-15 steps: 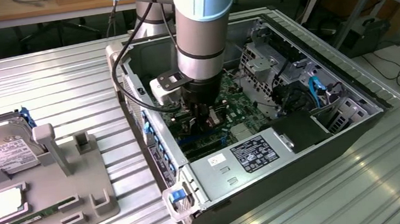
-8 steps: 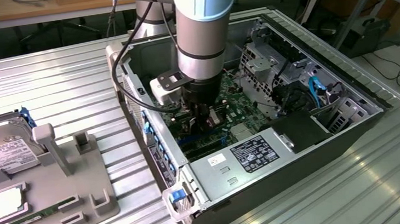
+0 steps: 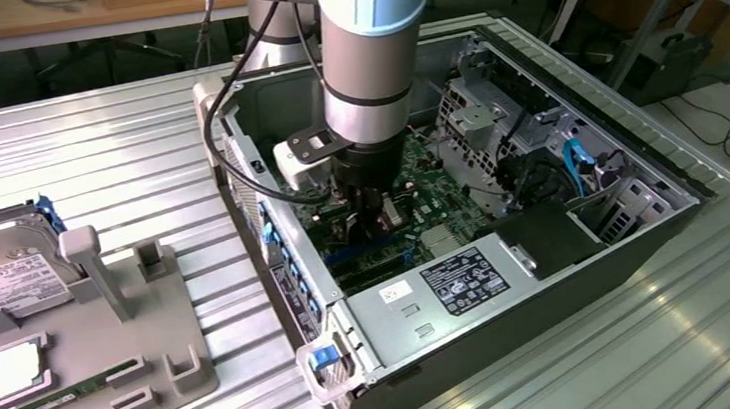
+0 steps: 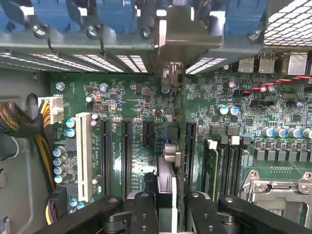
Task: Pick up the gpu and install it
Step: 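Insert the gpu into the slot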
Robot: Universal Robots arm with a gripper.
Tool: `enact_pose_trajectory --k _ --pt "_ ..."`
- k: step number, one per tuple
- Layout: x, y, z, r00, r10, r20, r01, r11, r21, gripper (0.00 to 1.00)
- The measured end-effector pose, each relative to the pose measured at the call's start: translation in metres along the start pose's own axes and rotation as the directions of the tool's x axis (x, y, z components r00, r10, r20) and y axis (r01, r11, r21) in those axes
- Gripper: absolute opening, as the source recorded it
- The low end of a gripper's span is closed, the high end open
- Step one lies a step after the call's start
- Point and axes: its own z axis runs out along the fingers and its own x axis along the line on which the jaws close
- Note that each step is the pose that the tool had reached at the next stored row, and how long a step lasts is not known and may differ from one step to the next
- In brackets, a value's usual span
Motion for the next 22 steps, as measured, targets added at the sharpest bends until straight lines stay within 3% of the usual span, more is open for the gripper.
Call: enact_pose_trajectory --k 3,4,22 --pt "0.0000 0.0000 0.0000 0.9999 -0.001 -0.0139 0.001 1.0000 -0.0005 0.28" --pt "0.0001 0.0000 0.0000 0.9999 -0.001 -0.0148 0.001 1.0000 -0.0006 0.28" --pt "-0.0025 0.0001 0.0044 0.9999 -0.001 -0.0149 0.001 1.0000 -0.0006 0.28"
